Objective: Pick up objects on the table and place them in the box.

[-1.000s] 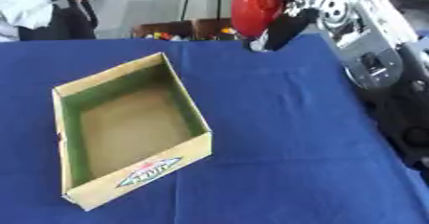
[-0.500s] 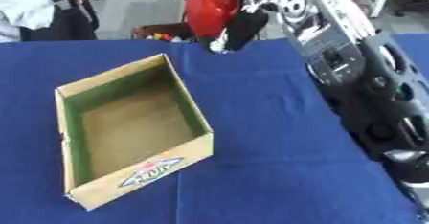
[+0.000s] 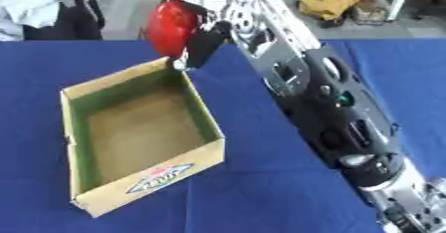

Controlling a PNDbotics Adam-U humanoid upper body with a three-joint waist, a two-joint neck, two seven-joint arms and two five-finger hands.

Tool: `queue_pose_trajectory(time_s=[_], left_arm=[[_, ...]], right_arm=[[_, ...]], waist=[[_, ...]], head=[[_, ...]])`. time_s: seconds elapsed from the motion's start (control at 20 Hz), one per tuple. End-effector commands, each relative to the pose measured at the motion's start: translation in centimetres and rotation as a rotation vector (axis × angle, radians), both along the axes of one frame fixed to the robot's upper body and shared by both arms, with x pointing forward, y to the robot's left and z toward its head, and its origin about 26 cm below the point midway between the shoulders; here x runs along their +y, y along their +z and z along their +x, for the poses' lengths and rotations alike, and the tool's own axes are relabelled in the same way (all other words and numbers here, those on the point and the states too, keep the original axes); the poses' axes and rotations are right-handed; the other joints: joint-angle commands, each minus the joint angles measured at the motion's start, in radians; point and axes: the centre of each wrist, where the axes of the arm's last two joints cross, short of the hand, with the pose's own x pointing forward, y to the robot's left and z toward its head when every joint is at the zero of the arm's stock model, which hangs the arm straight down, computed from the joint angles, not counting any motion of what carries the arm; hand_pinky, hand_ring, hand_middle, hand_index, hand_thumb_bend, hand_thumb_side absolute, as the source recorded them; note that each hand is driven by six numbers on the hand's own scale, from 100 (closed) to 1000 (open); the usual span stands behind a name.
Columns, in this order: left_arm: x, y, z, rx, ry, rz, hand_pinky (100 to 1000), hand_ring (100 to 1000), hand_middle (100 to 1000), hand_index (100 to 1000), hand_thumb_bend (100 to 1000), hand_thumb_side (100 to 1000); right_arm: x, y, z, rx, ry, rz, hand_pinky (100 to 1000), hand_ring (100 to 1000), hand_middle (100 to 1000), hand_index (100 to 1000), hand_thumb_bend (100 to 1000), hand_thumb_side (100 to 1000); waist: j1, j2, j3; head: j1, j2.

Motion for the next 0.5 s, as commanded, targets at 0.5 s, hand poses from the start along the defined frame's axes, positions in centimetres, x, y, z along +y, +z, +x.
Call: queue_pose_trajectory(time_s=[0.5], left_arm=[[-0.4, 1.1, -0.3, -0.042, -0.022, 0.007, 628, 791, 783, 823, 100, 772]], right_arm=[[3.4, -2.2, 1.2, 0.057, 0.043, 0.041, 462, 585, 587, 653, 120, 100]], waist=[[-0.018, -0.006, 0.022]], head=[[-0.014, -0.009]])
